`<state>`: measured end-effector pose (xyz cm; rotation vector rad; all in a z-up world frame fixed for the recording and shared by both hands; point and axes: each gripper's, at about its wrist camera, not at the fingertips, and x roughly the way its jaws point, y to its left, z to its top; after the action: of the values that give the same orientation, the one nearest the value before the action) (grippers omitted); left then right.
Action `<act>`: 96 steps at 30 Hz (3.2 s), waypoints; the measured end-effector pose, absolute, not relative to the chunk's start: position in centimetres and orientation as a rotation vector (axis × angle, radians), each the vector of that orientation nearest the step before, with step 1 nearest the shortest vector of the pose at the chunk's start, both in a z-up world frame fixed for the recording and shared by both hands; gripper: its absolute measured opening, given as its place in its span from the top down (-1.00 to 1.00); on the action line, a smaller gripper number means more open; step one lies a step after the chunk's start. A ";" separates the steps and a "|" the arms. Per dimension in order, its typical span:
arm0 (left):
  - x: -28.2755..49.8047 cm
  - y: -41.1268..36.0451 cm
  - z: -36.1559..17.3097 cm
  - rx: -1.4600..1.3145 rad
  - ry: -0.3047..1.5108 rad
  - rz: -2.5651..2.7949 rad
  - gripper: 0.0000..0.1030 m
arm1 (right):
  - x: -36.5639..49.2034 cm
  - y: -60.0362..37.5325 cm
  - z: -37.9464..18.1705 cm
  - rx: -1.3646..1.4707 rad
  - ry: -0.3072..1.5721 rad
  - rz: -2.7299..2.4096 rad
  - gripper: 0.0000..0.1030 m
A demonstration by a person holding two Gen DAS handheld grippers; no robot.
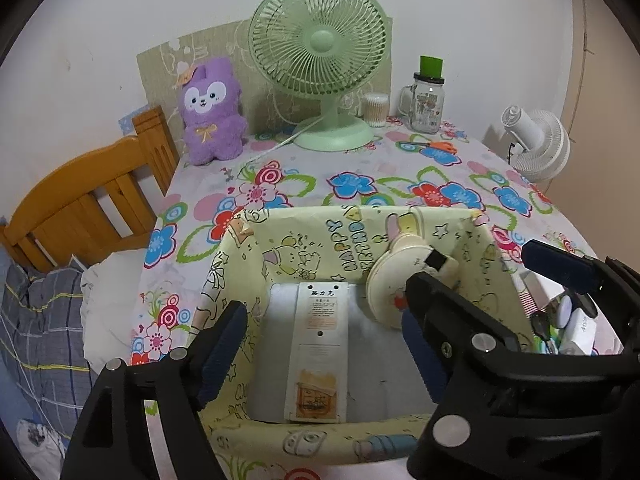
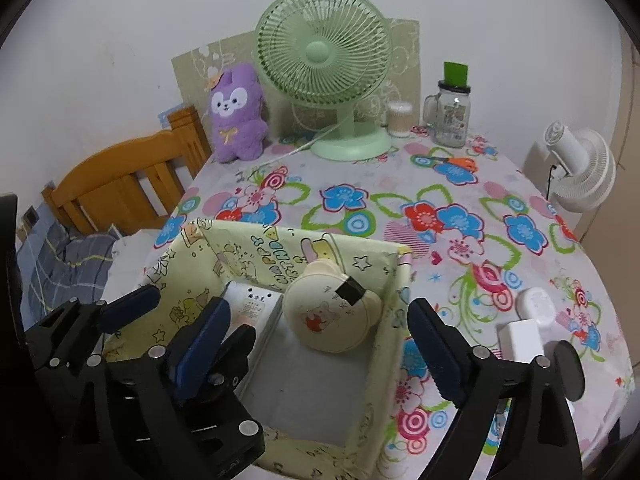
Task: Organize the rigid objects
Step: 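Lower the remote into the box with the left tool while the right tool releases the container inside, then withdraw both tools from the box back toward the remaining objects, then grasp the white charger with the right tool while the left tool grasps the black car key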
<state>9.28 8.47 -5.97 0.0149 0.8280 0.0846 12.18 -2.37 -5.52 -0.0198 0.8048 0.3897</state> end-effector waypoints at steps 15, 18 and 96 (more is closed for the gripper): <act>8.0 5.3 -4.4 0.029 0.791 0.071 -0.60 | 10.6 -5.9 -3.7 0.002 0.775 0.363 -0.89; 7.7 4.6 -4.2 0.031 0.785 0.067 -0.60 | 10.2 -6.6 -3.4 -0.003 0.769 0.350 -0.92; 6.9 -11.7 -8.4 -0.001 0.810 -0.145 -0.93 | 7.4 -25.2 -6.9 0.060 0.714 0.178 -0.94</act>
<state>6.92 -11.75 -8.44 -0.0014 0.8096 -0.1452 7.36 -25.17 -6.89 0.0597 0.7136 0.1782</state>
